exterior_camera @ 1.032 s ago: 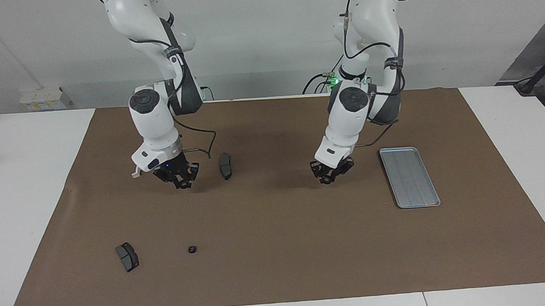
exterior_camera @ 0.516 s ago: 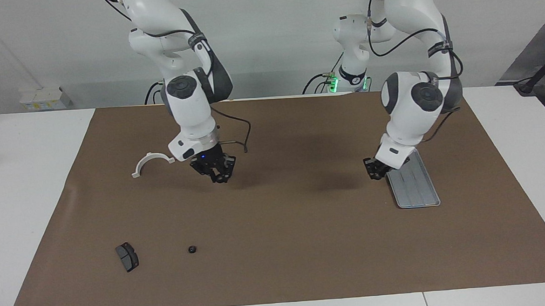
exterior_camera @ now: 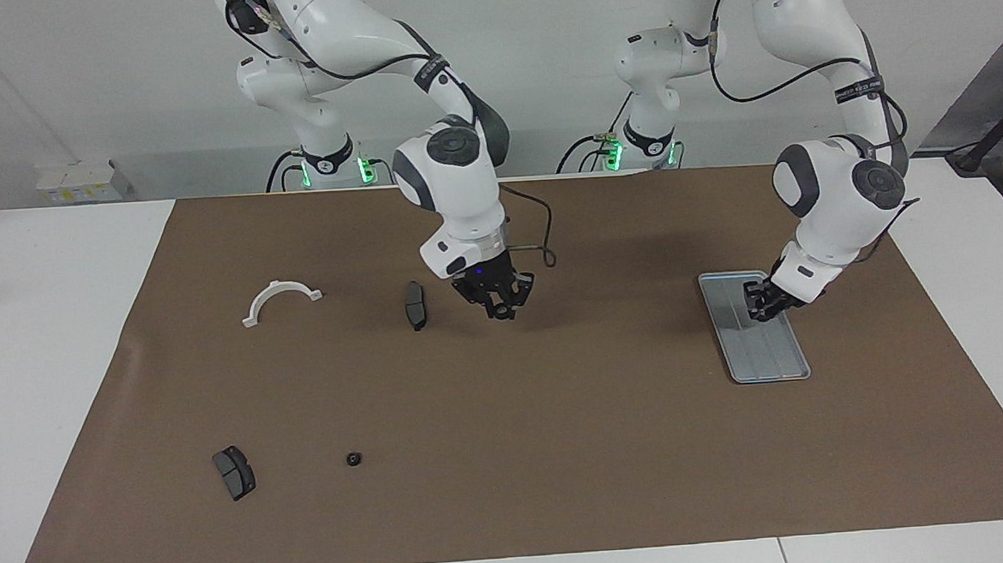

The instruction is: Pick bearing gear from pile to tray

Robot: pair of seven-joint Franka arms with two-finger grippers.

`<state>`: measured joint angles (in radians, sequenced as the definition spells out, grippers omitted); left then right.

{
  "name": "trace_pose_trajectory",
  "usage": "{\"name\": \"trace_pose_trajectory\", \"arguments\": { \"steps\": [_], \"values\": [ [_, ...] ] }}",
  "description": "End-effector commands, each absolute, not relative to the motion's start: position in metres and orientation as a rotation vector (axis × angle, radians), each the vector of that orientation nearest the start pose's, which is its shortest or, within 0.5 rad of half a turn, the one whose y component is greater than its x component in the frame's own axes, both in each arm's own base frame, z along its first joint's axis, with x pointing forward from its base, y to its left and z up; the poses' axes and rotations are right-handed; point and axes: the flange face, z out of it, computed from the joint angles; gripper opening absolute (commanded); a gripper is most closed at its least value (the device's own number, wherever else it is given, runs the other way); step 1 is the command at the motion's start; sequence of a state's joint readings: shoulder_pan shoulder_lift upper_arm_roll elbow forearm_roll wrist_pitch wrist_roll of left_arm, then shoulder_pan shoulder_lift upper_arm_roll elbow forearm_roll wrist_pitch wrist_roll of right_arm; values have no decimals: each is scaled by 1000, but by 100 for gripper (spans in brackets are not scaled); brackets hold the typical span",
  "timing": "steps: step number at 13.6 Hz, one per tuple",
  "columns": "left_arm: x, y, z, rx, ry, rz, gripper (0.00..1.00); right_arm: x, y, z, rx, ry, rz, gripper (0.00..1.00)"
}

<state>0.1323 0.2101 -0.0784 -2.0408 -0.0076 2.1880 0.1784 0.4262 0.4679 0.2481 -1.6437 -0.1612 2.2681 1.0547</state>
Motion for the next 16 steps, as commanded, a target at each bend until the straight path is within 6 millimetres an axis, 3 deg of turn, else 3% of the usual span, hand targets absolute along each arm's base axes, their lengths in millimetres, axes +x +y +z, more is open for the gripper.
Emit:
{"name": "trace_pose_trajectory", "arguments": {
  "steps": [1, 2, 3, 4, 5, 6, 9, 10, 11, 12, 13, 15, 16],
  "values": [
    [550, 40, 332, -3150, 231, 64, 0, 566, 450, 346, -2991, 546, -202, 0],
    [548, 40, 330, -3148, 232, 57, 1, 560, 466, 339, -2993, 529, -197, 0],
    [546, 40, 328, -3147, 244, 61, 19, 554, 475, 332, -3002, 494, -218, 0],
    [546, 41, 329, -3147, 262, 59, 47, 552, 477, 327, -3014, 481, -246, 0],
    [547, 41, 329, -3145, 263, 52, 83, 551, 475, 322, -3011, 497, -248, 0],
    [549, 40, 331, -3143, 268, 35, 99, 545, 477, 315, -3005, 482, -248, 0],
    [567, 29, 343, -3139, 275, -54, 100, 534, 477, 298, -3014, 462, -232, 0],
    [577, 14, 349, -3142, 290, -69, 100, 531, 477, 294, -3021, 457, -225, 0],
    [586, -3, 357, -3143, 278, -115, 100, 532, 475, 294, -3025, 460, -224, 12],
    [592, -18, 361, -3147, 262, -131, 100, 535, 474, 297, -3026, 461, -227, 63],
    [599, -34, 366, -3149, 261, -155, 100, 537, 473, 302, -3023, 468, -232, 100],
    [609, -62, 374, -3158, 225, -190, 100, 542, 468, 304, -3023, 471, -239, 100],
    [613, -85, 377, -3168, 186, -209, 100, 548, 460, 316, -3018, 476, -259, 100]
  ]
}}
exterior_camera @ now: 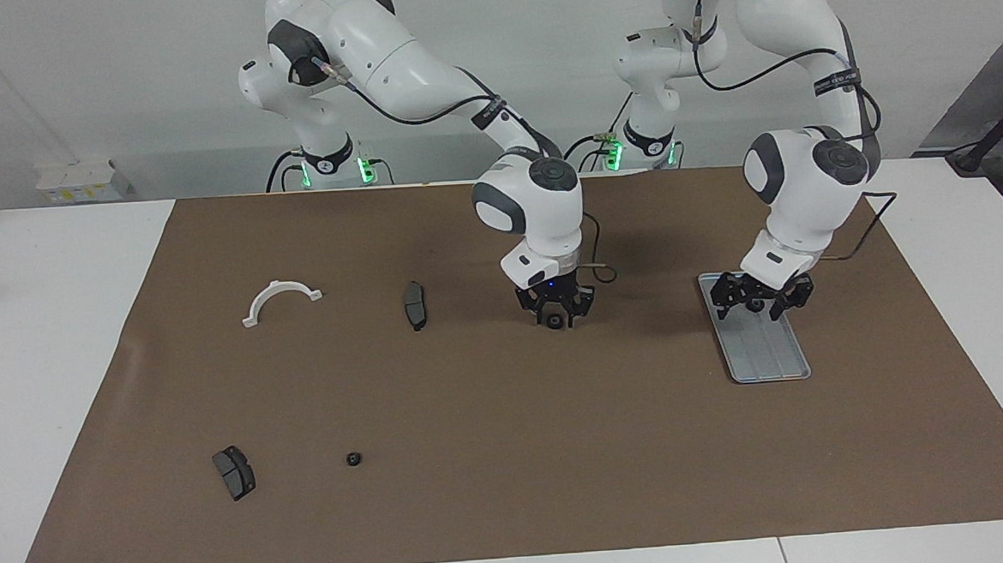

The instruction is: Pick bearing gear from pile to tray

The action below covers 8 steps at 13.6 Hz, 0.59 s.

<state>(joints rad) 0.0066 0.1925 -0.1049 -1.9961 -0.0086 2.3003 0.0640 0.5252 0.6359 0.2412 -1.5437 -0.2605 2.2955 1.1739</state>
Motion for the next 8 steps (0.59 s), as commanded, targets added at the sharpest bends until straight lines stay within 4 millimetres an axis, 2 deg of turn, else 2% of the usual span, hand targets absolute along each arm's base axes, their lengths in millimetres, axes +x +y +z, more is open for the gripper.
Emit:
{"name": "trace_pose_trajectory", "arguments": {
  "steps": [1, 3, 4, 6, 8],
  "values": [
    [617, -115, 379, -3182, 120, -227, 100, 560, 441, 329, -3018, 487, -274, 100],
    [618, -180, 373, -3202, 60, -232, 100, 577, 402, 355, -3042, 463, -299, 100],
    [616, -208, 367, -3209, 57, -232, 100, 588, 370, 369, -3048, 468, -321, 100],
    [605, -248, 362, -3220, 70, -237, 100, 609, 315, 387, -3069, 405, -335, 100],
    [587, -282, 358, -3223, 81, -214, 100, 629, 275, 395, -3073, 349, -300, 100]
  ]
}}
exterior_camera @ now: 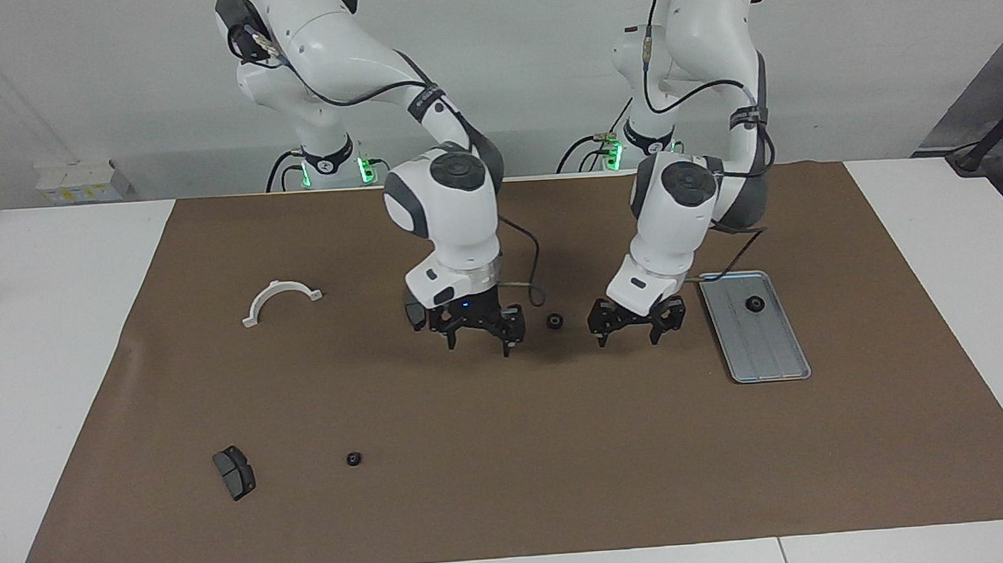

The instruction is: Pick bearing gear from pile to tray

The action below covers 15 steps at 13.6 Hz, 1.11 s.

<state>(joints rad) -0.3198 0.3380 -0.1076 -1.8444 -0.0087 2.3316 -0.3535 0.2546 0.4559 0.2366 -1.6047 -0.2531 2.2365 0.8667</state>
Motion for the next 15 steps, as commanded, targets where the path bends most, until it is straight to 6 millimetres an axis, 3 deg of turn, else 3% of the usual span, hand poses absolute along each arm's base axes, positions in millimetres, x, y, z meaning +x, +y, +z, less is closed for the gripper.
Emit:
{"name": "trace_pose_trajectory", "arguments": {
  "steps": [1, 4, 7, 10, 15],
  "values": [
    [573, -300, 349, -3215, 115, -176, 99, 644, 243, 401, -3081, 294, -291, 100],
    [537, -332, 327, -3195, 204, -103, 92, 667, 182, 397, -3092, 169, -284, 100],
    [521, -337, 312, -3178, 227, -61, 84, 696, 126, 374, -3104, 52, -271, 100],
    [514, -335, 302, -3188, 235, -90, 75, 716, 114, 342, -3113, -50, -242, 100],
    [515, -337, 296, -3201, 245, -131, 59, 754, 106, 310, -3085, -114, -283, 100]
  ]
}}
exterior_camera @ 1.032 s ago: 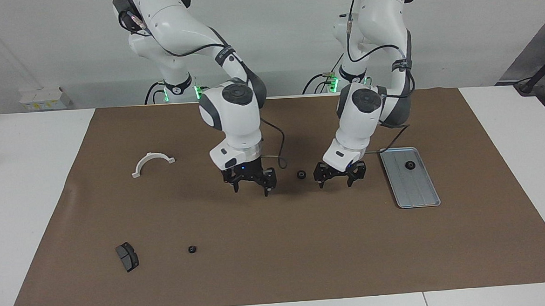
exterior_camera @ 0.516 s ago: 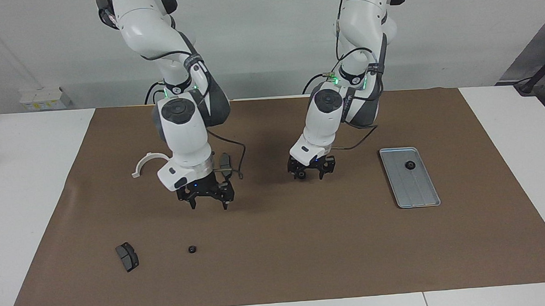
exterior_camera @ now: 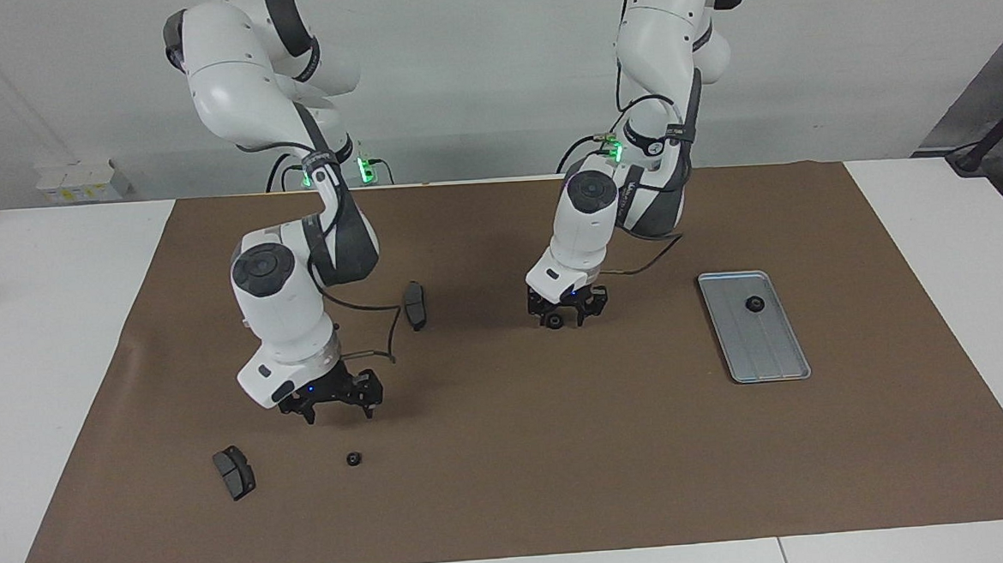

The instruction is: Pick bearing gear from pile to tray

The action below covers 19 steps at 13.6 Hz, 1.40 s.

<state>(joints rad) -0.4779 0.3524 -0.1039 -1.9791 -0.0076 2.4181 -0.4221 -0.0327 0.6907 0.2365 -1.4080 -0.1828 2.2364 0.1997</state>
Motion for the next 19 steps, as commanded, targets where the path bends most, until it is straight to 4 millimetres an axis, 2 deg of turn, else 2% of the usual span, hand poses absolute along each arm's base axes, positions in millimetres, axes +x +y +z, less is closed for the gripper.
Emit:
{"name": "trace_pose_trajectory", "arguments": {
  "steps": [1, 2, 4, 5, 7, 9, 11, 13, 14, 15, 16, 19],
  "values": [
    [514, -338, 295, -3199, 248, -126, 54, 757, 104, 308, -3082, -116, -299, 99],
    [514, -337, 295, -3196, 249, -119, 48, 757, 105, 306, -3081, -116, -299, 92],
    [509, -342, 294, -3192, 269, -112, 40, 758, 104, 305, -3086, -129, -334, 90],
    [507, -343, 294, -3191, 274, -109, 32, 757, 104, 302, -3088, -131, -327, 86],
    [507, -342, 292, -3187, 274, -97, 17, 759, 105, 295, -3079, -130, -349, 84],
    [512, -336, 295, -3180, 256, -74, 6, 760, 107, 296, -3071, -131, -379, 78],
    [525, -328, 305, -3164, 248, -85, 2, 760, 107, 295, -3072, -132, -375, 70],
    [554, -307, 326, -3168, 174, -104, 1, 756, 110, 292, -3074, -132, -361, 57],
    [572, -289, 334, -3169, 123, -111, 0, 756, 110, 293, -3074, -132, -361, 51],
    [586, -269, 340, -3168, 79, -115, 0, 755, 110, 291, -3075, -131, -354, 47],
    [598, -244, 346, -3166, 73, -124, 0, 754, 112, 290, -3076, -131, -349, 37],
    [617, -170, 350, -3150, 122, -97, 0, 752, 113, 290, -3078, -129, -340, 19]
  ]
}}
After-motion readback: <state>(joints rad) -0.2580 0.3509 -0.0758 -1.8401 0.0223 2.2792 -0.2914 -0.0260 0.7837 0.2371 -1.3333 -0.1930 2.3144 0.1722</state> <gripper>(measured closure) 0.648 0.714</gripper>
